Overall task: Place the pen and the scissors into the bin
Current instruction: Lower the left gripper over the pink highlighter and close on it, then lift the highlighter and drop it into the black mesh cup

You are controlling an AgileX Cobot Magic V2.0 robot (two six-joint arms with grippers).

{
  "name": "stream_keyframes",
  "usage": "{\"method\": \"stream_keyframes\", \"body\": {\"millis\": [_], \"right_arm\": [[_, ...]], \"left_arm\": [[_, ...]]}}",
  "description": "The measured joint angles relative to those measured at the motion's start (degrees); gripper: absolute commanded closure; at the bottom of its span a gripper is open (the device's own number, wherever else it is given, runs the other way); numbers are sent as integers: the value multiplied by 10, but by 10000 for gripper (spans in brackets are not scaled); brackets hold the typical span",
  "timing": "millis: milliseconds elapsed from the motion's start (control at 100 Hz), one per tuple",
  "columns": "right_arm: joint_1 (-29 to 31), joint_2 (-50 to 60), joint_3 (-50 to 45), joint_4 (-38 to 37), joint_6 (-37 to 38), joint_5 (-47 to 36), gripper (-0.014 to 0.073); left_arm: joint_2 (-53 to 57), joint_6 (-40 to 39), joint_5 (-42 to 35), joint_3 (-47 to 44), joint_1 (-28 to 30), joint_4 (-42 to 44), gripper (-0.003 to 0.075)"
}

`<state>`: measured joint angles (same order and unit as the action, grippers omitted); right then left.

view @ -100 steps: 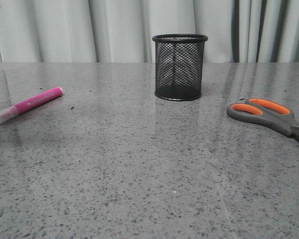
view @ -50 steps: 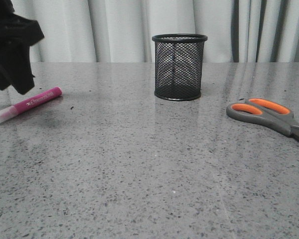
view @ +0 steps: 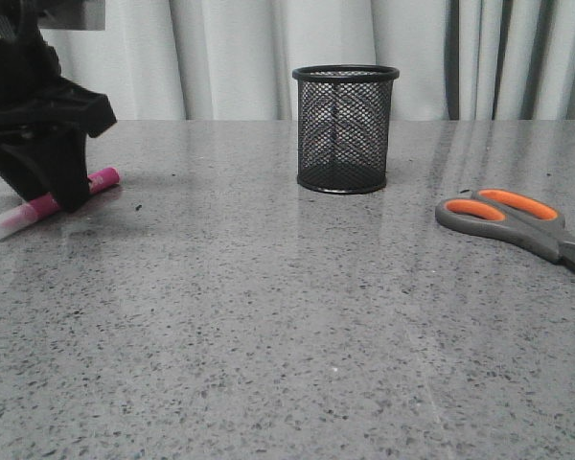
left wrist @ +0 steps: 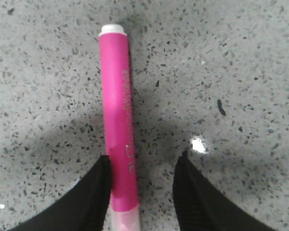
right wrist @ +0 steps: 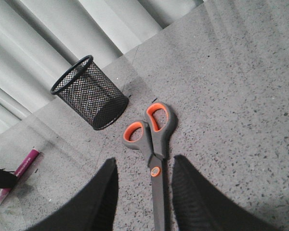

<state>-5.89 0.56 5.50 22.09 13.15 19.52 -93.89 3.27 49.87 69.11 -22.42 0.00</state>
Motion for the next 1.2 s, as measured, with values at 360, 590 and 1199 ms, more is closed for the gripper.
{"method": "stream_keyframes", "body": {"millis": [360, 590, 1199], "right_arm": [[0, 0, 0, 0, 0, 0, 355], [0, 0, 0, 0, 0, 0, 355], [0, 0, 0, -1, -1, 0, 355]], "left_arm": [[-16, -19, -24, 3, 0, 20, 486], [-29, -21, -9, 14, -1, 15, 740], [57, 9, -465, 82, -80, -192, 739]]}}
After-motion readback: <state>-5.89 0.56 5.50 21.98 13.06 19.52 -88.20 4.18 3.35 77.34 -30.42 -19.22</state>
